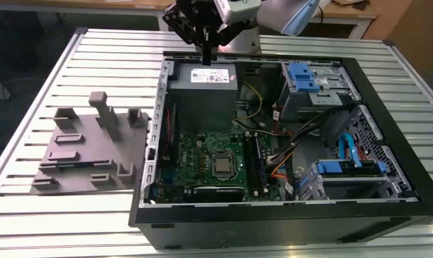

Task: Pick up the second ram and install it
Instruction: 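Reach for the second ram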

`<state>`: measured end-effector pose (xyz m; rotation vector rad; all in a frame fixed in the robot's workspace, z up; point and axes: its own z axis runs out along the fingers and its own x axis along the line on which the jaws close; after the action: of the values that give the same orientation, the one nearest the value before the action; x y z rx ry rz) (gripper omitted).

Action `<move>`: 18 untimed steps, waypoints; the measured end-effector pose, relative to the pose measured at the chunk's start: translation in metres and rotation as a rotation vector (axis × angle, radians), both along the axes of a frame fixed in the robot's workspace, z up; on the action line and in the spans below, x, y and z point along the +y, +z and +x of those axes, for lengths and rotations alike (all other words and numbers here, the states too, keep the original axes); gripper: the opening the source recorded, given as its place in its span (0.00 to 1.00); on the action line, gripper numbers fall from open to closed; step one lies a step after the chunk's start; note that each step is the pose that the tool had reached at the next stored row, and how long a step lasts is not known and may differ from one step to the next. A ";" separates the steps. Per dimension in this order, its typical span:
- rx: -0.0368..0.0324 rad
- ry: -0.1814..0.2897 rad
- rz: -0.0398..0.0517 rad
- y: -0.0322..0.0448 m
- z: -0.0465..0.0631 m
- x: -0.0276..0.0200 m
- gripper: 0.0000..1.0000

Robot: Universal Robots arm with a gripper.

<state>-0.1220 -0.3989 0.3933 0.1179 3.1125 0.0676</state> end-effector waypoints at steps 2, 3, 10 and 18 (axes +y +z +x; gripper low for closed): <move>0.0000 0.000 0.0000 0.0000 0.000 0.0000 0.11; 0.0000 0.000 0.0000 0.0000 0.000 0.0000 0.11; -0.0004 0.000 0.0000 0.0000 -0.017 0.0000 0.11; -0.0010 0.000 -0.0001 -0.0001 -0.051 0.0000 0.11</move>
<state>-0.1729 -0.3990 0.3932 0.1180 3.1115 0.0676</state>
